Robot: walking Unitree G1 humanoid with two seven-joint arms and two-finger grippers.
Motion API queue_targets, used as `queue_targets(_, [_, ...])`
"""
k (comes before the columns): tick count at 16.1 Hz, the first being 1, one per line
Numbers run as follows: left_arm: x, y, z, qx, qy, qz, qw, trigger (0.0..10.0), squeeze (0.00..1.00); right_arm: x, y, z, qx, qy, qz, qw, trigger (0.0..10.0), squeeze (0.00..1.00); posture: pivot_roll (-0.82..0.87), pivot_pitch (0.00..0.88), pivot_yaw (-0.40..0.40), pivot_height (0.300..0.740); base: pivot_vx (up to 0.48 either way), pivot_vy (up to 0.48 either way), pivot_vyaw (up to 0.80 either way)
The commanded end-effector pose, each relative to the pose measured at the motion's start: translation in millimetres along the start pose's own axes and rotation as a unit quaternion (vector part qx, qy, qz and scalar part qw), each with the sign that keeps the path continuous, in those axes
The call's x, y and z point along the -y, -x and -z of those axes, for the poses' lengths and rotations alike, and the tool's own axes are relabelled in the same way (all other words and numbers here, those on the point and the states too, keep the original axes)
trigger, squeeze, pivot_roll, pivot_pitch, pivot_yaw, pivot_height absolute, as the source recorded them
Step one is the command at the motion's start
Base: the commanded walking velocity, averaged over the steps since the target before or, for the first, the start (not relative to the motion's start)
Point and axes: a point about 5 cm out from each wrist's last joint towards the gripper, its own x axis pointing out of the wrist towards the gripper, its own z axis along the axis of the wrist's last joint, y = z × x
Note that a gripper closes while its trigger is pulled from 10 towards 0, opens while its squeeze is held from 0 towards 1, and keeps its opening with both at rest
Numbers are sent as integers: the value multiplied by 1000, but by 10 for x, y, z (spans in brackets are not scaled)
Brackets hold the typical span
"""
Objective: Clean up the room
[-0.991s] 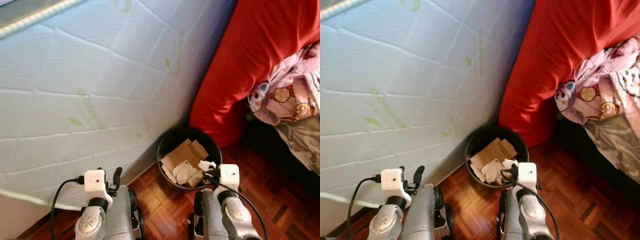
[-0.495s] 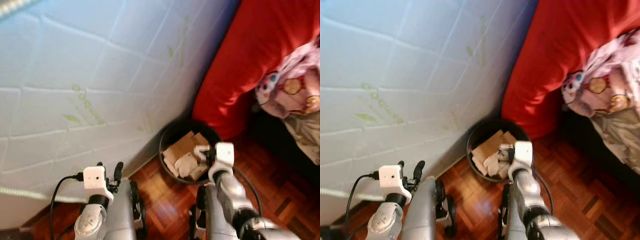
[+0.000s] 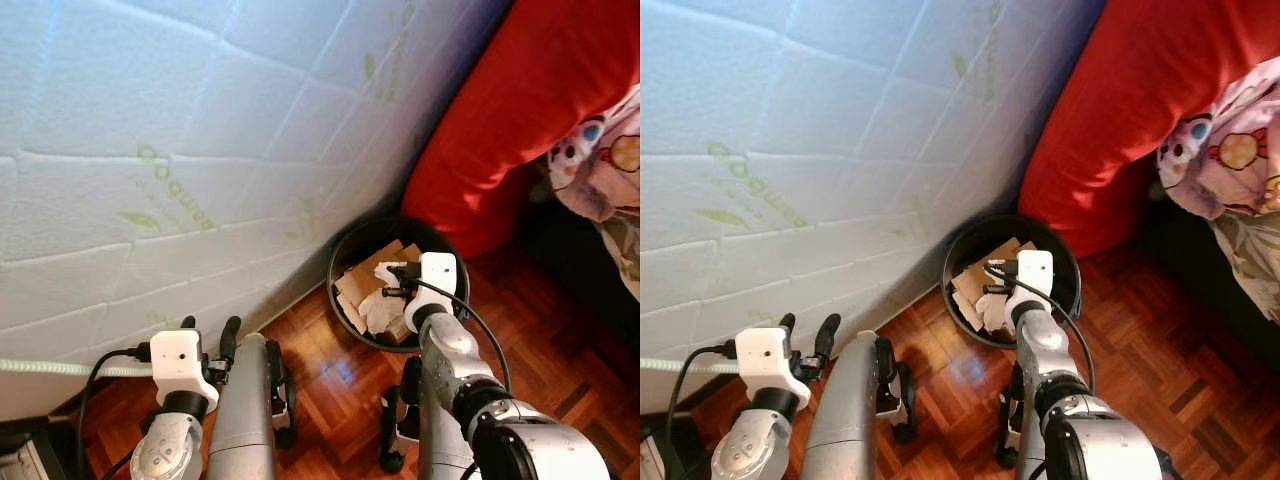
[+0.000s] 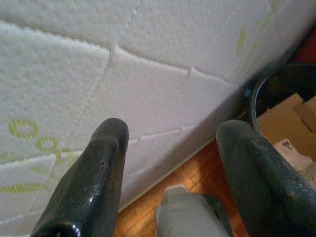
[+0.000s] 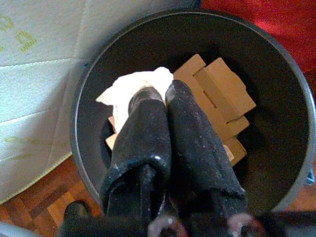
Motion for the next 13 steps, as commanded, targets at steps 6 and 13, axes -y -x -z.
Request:
queue_targets(6, [16, 135, 57, -43, 1, -10, 999, 10000, 0, 28, 9, 65, -24, -13, 7, 1000, 10000, 1000, 229, 550, 40, 597, 0, 0, 0])
queue_targets(13, [9, 103, 57, -50, 0, -10, 999, 10000, 0, -5, 15, 105, -37, 0, -2, 999, 10000, 1000, 226, 543, 45, 597, 0, 0, 0])
